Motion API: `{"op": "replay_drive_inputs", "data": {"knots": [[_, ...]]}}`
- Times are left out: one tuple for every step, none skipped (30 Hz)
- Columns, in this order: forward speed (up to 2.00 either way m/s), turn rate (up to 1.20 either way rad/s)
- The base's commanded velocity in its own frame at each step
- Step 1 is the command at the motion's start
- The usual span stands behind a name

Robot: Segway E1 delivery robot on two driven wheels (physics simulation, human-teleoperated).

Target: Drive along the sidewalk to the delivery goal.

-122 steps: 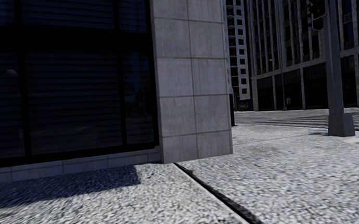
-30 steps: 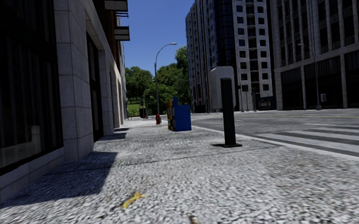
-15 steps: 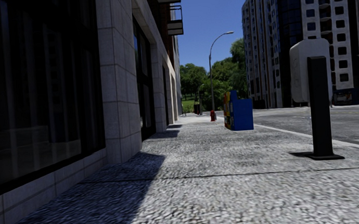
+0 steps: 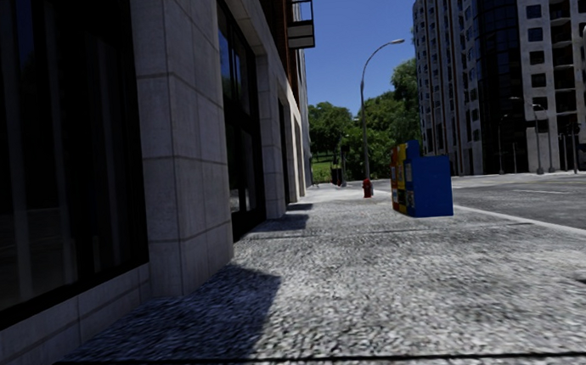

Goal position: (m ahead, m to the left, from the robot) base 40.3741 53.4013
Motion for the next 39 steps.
{"op": "replay_drive_inputs", "data": {"knots": [[1.94, -1.14], [1.94, -0.63], [1.94, -0.1], [1.94, 0.0], [1.94, 0.0], [1.94, 0.0], [1.94, 0.0], [1.94, 0.0], [1.94, 0.0], [1.94, 0.0], [1.94, 0.0], [1.94, 0.0], [1.94, 0.0], [1.94, 0.0], [1.94, 0.0], [1.94, 0.0], [1.94, 0.0], [1.94, 0.0], [1.94, 0.0], [1.94, 0.0], [1.94, 0.0], [1.94, 0.0], [1.94, 0.0], [1.94, 0.0], [1.94, 0.0], [1.94, 0.0], [1.94, 0.0], [1.94, 0.0], [1.94, 0.0], [1.94, 0.0], [1.94, 0.0], [1.94, 0.0], [1.94, 0.0], [1.94, 0.0], [1.94, 0.0], [1.94, 0.0], [1.94, 0.0], [1.94, 0.0], [1.94, 0.0]]}}
